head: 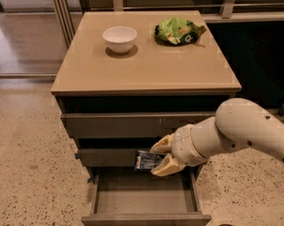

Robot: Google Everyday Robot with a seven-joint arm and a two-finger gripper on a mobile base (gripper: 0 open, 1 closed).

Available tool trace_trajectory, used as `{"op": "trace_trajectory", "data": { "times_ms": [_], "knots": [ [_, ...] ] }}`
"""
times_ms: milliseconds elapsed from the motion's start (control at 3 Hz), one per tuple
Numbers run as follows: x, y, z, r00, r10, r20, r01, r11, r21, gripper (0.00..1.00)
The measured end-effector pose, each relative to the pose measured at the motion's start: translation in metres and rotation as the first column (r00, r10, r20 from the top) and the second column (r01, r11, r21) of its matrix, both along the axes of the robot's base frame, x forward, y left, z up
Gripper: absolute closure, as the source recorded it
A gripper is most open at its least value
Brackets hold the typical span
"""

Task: Pick rxbar blueberry from bottom drawer and place on counter

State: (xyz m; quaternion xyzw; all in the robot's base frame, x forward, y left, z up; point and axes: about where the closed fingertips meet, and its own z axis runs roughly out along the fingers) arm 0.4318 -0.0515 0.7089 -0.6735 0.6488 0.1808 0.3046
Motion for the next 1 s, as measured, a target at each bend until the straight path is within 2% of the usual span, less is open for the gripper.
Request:
{"op": "trace_trajectory", "data": {
  "times_ms": [333,667,1000],
  "knots": [
    [0.008,0.000,0.031,0.9999,-0.006,-0.015,0.007,0.999,0.037,1.00],
    [0.026,-0.002,0.101,0.9983,-0.019,0.054,0.014,0.996,0.083,1.00],
    [0.026,-0.002,0.101,0.9983,-0.019,0.054,0.015,0.996,0.083,1.00]
  ]
}}
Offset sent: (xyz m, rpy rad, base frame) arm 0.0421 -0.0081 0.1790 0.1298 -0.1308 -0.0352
